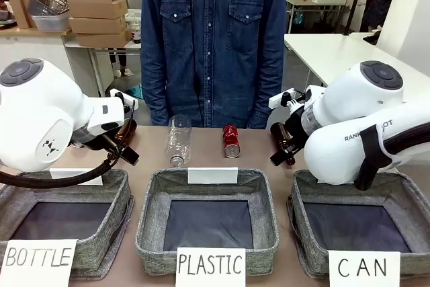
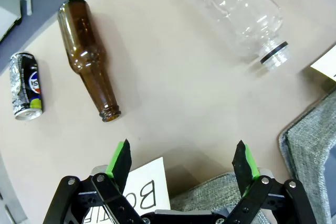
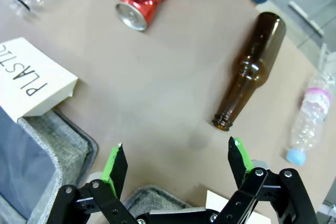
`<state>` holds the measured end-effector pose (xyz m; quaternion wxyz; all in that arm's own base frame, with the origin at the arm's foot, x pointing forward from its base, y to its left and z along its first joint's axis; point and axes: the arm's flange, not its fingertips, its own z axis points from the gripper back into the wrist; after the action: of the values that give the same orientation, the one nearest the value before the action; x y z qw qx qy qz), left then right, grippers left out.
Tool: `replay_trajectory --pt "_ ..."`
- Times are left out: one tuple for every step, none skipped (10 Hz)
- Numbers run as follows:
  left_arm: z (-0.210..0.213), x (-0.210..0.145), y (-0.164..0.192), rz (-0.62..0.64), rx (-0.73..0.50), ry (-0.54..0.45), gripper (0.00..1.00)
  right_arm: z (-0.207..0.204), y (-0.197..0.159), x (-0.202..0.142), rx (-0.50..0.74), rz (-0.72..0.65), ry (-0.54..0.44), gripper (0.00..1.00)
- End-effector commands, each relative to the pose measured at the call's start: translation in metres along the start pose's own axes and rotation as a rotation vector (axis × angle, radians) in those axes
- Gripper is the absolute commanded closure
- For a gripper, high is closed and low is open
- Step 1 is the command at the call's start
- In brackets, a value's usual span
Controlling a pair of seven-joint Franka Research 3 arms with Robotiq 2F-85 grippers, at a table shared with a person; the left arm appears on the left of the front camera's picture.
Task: Sort the can waste into the basket.
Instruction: Pick up the can waste from the table and place it in the right Fabric basket.
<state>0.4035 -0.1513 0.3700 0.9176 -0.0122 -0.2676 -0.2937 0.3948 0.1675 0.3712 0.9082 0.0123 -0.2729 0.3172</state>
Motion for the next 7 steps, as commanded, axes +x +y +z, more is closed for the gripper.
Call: replay_trajectory --pt "0.000 0.000 0.000 -0.001 0.000 0.000 0.00 0.000 0.000 0.000 0.000 0.000 0.000 0.00" --pt "0.000 0.000 0.000 0.000 0.000 0.000 0.00 0.000 0.000 0.000 0.000 0.000 0.000 0.00" --pt "0.034 -0.001 0.003 -0.012 -0.039 -0.043 0.00 0.037 0.004 0.007 -0.047 -0.014 0.025 0.00" --pt "0.079 -0.002 -0.001 -0.017 -0.011 -0.041 0.00 0.080 0.010 0.010 -0.084 -0.039 -0.001 0.00" --pt "0.125 -0.012 -0.009 -0.022 0.014 -0.064 0.00 0.116 0.015 0.005 -0.090 -0.032 0.008 0.00" --pt "0.159 -0.025 -0.020 -0.043 0.048 -0.129 0.00 0.148 0.020 -0.002 -0.031 0.010 -0.059 0.00" --pt "0.170 -0.033 -0.030 -0.062 0.095 -0.161 0.00 0.163 0.025 -0.009 -0.003 0.028 -0.122 0.00"
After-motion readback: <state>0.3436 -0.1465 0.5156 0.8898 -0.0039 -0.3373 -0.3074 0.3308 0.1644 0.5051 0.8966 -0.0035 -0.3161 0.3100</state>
